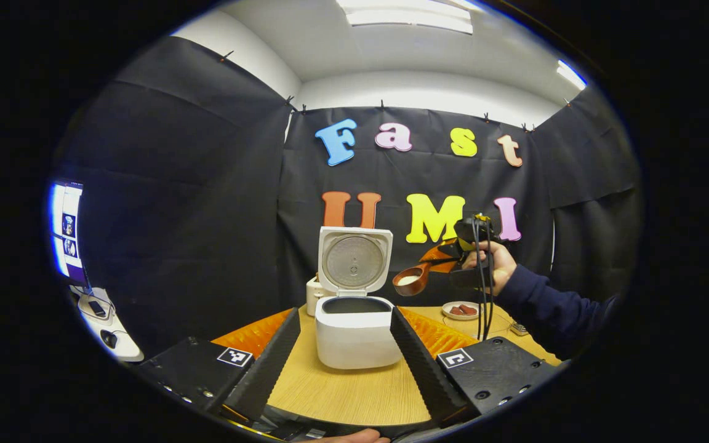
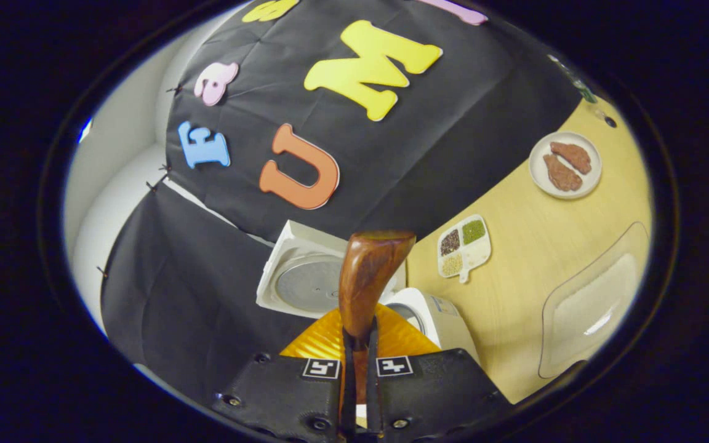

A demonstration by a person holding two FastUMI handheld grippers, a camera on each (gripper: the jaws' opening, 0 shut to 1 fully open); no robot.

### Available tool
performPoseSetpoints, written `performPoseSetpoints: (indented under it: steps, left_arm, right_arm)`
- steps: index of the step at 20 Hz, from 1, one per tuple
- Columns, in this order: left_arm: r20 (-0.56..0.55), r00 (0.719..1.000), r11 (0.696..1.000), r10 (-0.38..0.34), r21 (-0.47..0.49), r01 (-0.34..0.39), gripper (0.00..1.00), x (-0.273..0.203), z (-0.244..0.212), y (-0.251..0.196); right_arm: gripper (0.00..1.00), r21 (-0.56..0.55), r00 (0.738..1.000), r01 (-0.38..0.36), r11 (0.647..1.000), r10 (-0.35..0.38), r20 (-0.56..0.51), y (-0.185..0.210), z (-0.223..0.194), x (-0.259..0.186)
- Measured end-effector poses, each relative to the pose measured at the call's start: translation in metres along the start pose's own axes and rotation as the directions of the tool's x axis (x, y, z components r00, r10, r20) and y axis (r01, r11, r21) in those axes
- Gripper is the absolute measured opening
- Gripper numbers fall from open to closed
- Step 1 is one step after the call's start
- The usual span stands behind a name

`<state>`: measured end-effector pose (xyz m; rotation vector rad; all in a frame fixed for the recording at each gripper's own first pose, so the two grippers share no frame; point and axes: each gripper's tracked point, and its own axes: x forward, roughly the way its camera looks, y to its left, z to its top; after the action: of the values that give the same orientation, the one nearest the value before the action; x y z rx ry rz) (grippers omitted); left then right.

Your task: Close the left gripper, press the button to open the rice cooker; take a wooden spoon from the chopstick holder with the right hand, scoop a spoonful of rice and pour it into the rice cooker, then put the wooden spoon back into the chopstick holder.

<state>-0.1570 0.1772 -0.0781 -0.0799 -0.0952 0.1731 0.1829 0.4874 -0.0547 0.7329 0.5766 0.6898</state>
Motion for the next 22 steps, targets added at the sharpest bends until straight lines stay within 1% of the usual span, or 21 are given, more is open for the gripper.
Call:
performPoseSetpoints:
  steps: [1,3,4,5,6,7,8,10,12,13,14,15,16,17,18,19,22]
  left_arm:
    - [-0.007,1.0,1.0,0.009,-0.001,-0.009,0.93,-0.003,-0.002,0.004]
    - [-0.019,1.0,1.0,0.021,-0.004,-0.021,0.93,-0.006,-0.009,0.009]
    - [-0.023,0.999,1.0,0.029,-0.005,-0.029,0.94,-0.006,-0.009,0.012]
    - [-0.024,0.999,0.999,0.041,-0.008,-0.041,0.94,-0.007,-0.008,0.016]
    - [-0.028,0.998,0.999,0.048,-0.009,-0.048,0.93,-0.006,-0.011,0.019]
    - [-0.036,0.998,0.999,0.051,-0.011,-0.051,0.93,-0.005,-0.014,0.02]
    - [-0.042,0.998,0.998,0.057,-0.011,-0.057,0.93,-0.004,-0.017,0.021]
    - [-0.051,0.997,0.998,0.063,-0.01,-0.064,0.93,-0.001,-0.021,0.021]
    - [-0.06,0.996,0.998,0.063,-0.004,-0.064,0.93,0.001,-0.024,0.018]
    - [-0.062,0.996,0.998,0.067,0.002,-0.067,0.93,0.002,-0.025,0.019]
    - [-0.065,0.995,0.998,0.07,0.007,-0.07,0.93,0.003,-0.026,0.018]
    - [-0.07,0.995,0.997,0.072,0.01,-0.071,0.93,0.003,-0.027,0.018]
    - [-0.072,0.995,0.997,0.071,0.012,-0.07,0.93,0.003,-0.028,0.018]
    - [-0.073,0.995,0.998,0.068,0.013,-0.067,0.94,0.004,-0.029,0.016]
    - [-0.071,0.995,0.998,0.064,0.014,-0.063,0.94,0.004,-0.027,0.013]
    - [-0.067,0.996,0.998,0.06,0.015,-0.059,0.94,0.004,-0.025,0.011]
    - [-0.067,0.996,0.998,0.055,0.019,-0.054,0.93,0.005,-0.026,0.007]
  right_arm:
    - [0.06,-0.058,1.0,0.028,0.998,-0.028,0.014,0.003,0.002,0.011]
    - [0.08,-0.194,0.995,0.081,0.978,-0.07,0.067,0.009,0.007,0.034]
    - [0.08,-0.293,0.993,0.089,0.952,-0.063,0.099,0.018,0.011,0.046]
    - [0.08,-0.388,0.99,0.101,0.916,-0.052,0.135,0.024,0.012,0.057]
    - [0.08,-0.479,0.984,0.122,0.87,-0.041,0.174,0.031,0.016,0.065]
    - [0.08,-0.566,0.978,0.148,0.811,-0.034,0.206,0.036,0.017,0.069]
    - [0.08,-0.625,0.974,0.155,0.765,-0.013,0.226,0.043,0.016,0.075]
    - [0.08,-0.729,0.978,0.127,0.673,0.036,0.204,0.06,-0.007,0.085]
    - [0.08,-0.809,0.978,0.127,0.574,0.064,0.199,0.072,-0.02,0.089]
    - [0.08,-0.854,0.977,0.126,0.505,0.085,0.195,0.079,-0.027,0.088]
    - [0.08,-0.896,0.975,0.128,0.425,0.11,0.191,0.086,-0.034,0.087]
    - [0.08,-0.93,0.971,0.144,0.338,0.135,0.199,0.09,-0.04,0.085]
    - [0.08,-0.951,0.965,0.167,0.259,0.157,0.212,0.093,-0.044,0.082]
    - [0.08,-0.964,0.962,0.174,0.202,0.174,0.21,0.093,-0.05,0.081]
    - [0.08,-0.969,0.962,0.168,0.18,0.185,0.201,0.093,-0.055,0.081]
    - [0.08,-0.97,0.963,0.159,0.182,0.188,0.193,0.093,-0.052,0.081]
    - [0.08,-0.961,0.961,0.15,0.232,0.196,0.198,0.094,-0.046,0.077]
